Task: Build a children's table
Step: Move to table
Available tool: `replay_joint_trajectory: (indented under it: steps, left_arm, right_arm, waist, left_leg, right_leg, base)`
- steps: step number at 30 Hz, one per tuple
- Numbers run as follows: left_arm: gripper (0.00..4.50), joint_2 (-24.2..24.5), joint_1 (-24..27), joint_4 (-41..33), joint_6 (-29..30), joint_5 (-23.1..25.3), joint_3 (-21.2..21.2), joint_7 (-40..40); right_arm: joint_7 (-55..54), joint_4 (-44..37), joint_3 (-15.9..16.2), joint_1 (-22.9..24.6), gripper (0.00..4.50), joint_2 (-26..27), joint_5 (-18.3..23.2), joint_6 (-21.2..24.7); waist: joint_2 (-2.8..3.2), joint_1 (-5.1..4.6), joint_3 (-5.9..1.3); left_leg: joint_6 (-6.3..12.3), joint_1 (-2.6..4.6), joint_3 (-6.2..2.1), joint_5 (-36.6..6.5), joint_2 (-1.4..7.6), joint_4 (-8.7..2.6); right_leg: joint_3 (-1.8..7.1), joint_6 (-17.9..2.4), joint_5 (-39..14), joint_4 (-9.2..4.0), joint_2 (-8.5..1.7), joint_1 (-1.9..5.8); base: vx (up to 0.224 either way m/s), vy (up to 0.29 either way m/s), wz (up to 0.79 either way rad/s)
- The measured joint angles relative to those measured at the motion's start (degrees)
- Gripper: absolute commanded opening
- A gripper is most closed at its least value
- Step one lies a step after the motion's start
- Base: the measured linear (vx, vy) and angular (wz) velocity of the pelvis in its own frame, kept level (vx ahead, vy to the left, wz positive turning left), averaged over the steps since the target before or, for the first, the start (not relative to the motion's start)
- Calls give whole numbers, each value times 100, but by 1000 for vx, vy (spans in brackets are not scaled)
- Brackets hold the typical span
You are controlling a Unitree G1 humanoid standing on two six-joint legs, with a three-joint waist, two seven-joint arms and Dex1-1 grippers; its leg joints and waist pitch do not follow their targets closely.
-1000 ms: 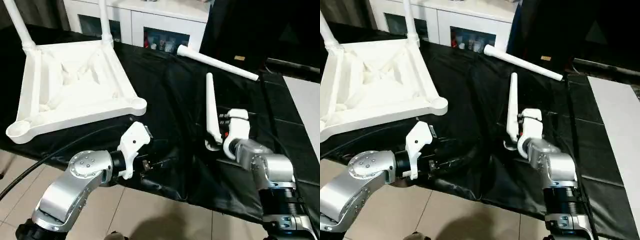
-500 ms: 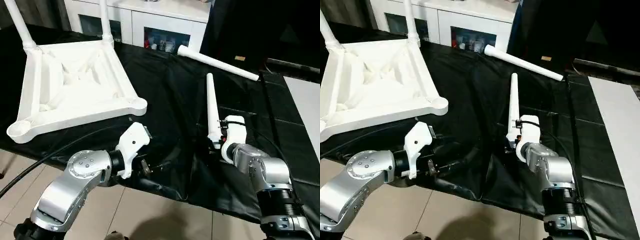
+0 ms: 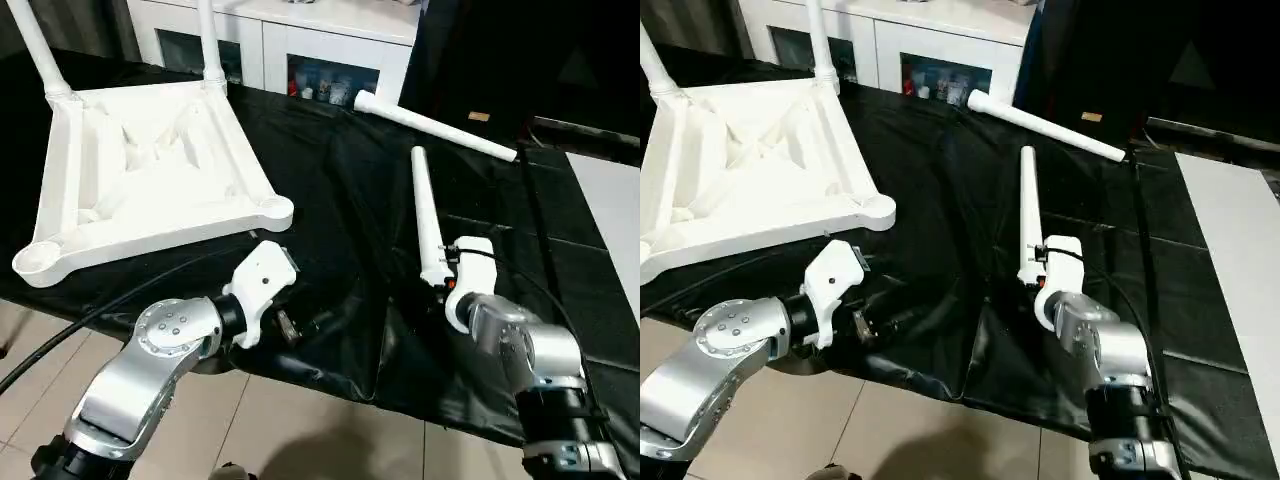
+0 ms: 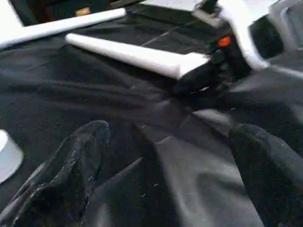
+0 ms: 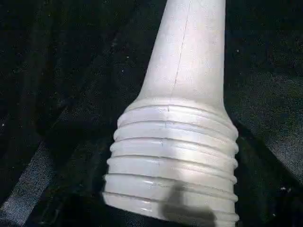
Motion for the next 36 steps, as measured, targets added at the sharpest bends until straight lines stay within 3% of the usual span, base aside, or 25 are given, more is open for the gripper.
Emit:
replay_joint_trajectory:
  steps: [8, 11, 16, 20, 21, 22, 23, 24, 25, 26, 27, 28, 29, 30, 31, 32, 33, 34, 35, 36]
  left_arm:
    - [450, -636, 0, 316, -148, 252, 250, 915]
    - [450, -1253, 9, 336, -168, 59, 786, 1539]
    - [450, -1219, 15, 414, -266, 212, 1002, 2010]
    - [450, -1551, -92, 732, -240, 348, 1316, 2571]
    - [450, -1575, -115, 732, -241, 380, 1330, 2635]
    - [450, -1586, -166, 738, -242, 409, 1332, 2683]
    - [450, -1594, -236, 745, -242, 437, 1343, 2744]
    - [450, -1605, -302, 744, -247, 452, 1366, 2794]
    - [450, -1604, -308, 744, -247, 462, 1370, 2807]
    - [450, -1596, -307, 749, -247, 475, 1374, 2823]
    - [450, -1596, -307, 763, -247, 481, 1378, 2861]
    - [450, -1603, -314, 766, -246, 482, 1383, 2874]
    - [450, -1675, -320, 774, -246, 481, 1356, 2876]
    - [450, -1720, -307, 780, -246, 483, 1330, 2879]
    - [450, -1712, -293, 786, -246, 488, 1339, 2894]
    - [450, -1723, -311, 780, -249, 473, 1397, 2932]
    - [450, -1731, -325, 793, -254, 461, 1529, 3004]
    - [450, -1738, -305, 821, -247, 453, 1645, 3040]
    - [450, -1707, -311, 821, -258, 432, 1745, 3058]
    - [450, -1705, -316, 819, -281, 419, 1851, 3076]
  right_arm:
    - [23, -165, 0, 140, 290, 21, 36, -19]
    - [158, -465, 41, 394, 290, 67, 32, -550]
    - [376, -1335, 80, 446, 287, 105, 106, -1347]
    - [591, -1759, 512, 433, 287, 42, -37, -1729]
    - [625, -1762, 638, 433, 287, 46, -80, -1784]
    - [626, -1761, 685, 436, 287, 77, -91, -1786]
    - [618, -1747, 693, 435, 287, 114, -97, -1786]
    - [608, -1746, 694, 423, 287, 152, -98, -1786]
    - [604, -1746, 695, 415, 287, 161, -99, -1786]
    - [588, -1746, 692, 390, 287, 156, -103, -1786]
    - [551, -1746, 673, 350, 287, 146, -119, -1785]
    - [519, -1746, 651, 323, 287, 129, -133, -1786]
    - [472, -1737, 618, 327, 287, 86, -149, -1792]
    - [412, -1676, 571, 332, 287, 55, -174, -1795]
    - [377, -1654, 561, 334, 287, 49, -201, -1795]
    - [332, -1652, 554, 313, 287, 53, -256, -1803]
    - [281, -1631, 605, 278, 287, 108, -304, -1817]
    - [268, -1630, 685, 268, 287, 120, -340, -1821]
    - [286, -1632, 759, 247, 287, 124, -350, -1823]
    - [325, -1631, 791, 250, 287, 132, -350, -1823]
  waist:
    - [-2, 2, -1]
    - [-2, 4, -1]
    - [-1, -24, 0]
    - [-1, -65, 0]
    - [5, -107, 4]
    - [27, -177, 16]
    - [31, -238, 18]
    - [33, -328, 17]
    - [26, -356, 13]
    - [20, -383, 10]
    - [8, -394, 2]
    - [3, -360, -7]
    - [-2, -328, -6]
    - [-30, -258, 12]
    - [-23, -230, 7]
    - [25, -229, -16]
    - [24, -169, -2]
    - [35, -154, -5]
    - [6, -157, -19]
    - [-35, -148, -41]
  left_leg:
    - [0, -1, 0, 0, 0, 1]
    - [0, -5, 0, 0, 1, 1]
    - [2, -5, 0, 0, 5, 1]
    - [0, -1, -35, 0, 22, 4]
    - [-6, 3, -77, 5, 54, 2]
    - [-2, -20, -187, 29, 58, 2]
    - [-12, -54, -327, 43, 55, 2]
    - [-28, -104, -573, 54, 4, 0]
    - [-31, -122, -705, 57, -11, -1]
    - [-31, -141, -887, 57, -83, -26]
    - [-29, -206, -1101, 56, -167, -90]
    - [45, -277, -1153, 8, -201, 5]
    - [319, -373, -991, -163, -142, 349]
    - [523, -512, -535, -289, -76, 1112]
    - [648, -436, -317, -366, -96, 1245]
    - [711, -242, -162, -566, -111, 1009]
    - [350, -133, -158, -624, -27, 726]
    - [315, -117, -168, -569, 49, 664]
    - [274, -116, -156, -535, 67, 658]
    - [265, -117, -150, -500, 64, 674]
  right_leg:
    - [0, -1, 2, 0, 0, 1]
    - [0, -2, 3, -3, -1, -1]
    - [-1, -1, 2, -4, 3, -5]
    - [-36, -9, 6, -14, 20, 20]
    - [-83, -52, 1, -16, 36, 43]
    - [-196, -148, -24, -7, 36, 85]
    - [-313, -270, -62, 20, 45, 106]
    - [-448, -557, -156, 107, 74, 102]
    - [-521, -713, -213, 157, 102, 109]
    - [-598, -795, -263, 213, 110, 110]
    - [-705, -810, -275, 203, 120, 114]
    - [-827, -802, -278, 167, 114, 111]
    - [-979, -776, -285, 157, 98, 115]
    - [-1157, -727, -298, 141, 59, 176]
    - [-1341, -723, -297, 69, 47, 242]
    - [-1456, -699, -277, -9, 127, 253]
    - [-1463, -689, -216, -118, 251, 251]
    - [-1294, -557, -273, 48, 308, 179]
    - [-938, -415, -350, 512, 261, 18]
    - [-422, -286, -367, 801, 107, -123]
  base:
    - [0, 0, 0]
    - [0, 0, 0]
    - [0, 0, 0]
    - [0, 0, 0]
    - [-7, -58, 18]
    - [-7, -58, 18]
    - [-14, -104, 40]
    - [-20, -142, 45]
    - [-20, -142, 45]
    - [-51, -170, 40]
    - [-62, -190, 41]
    - [-62, -190, 41]
    - [-38, -197, 44]
    - [-11, -184, 44]
    - [-11, -184, 44]
    - [2, -171, 34]
    - [-15, -188, 18]
    - [-15, -188, 18]
    - [-6, -189, 12]
    - [-17, -179, 11]
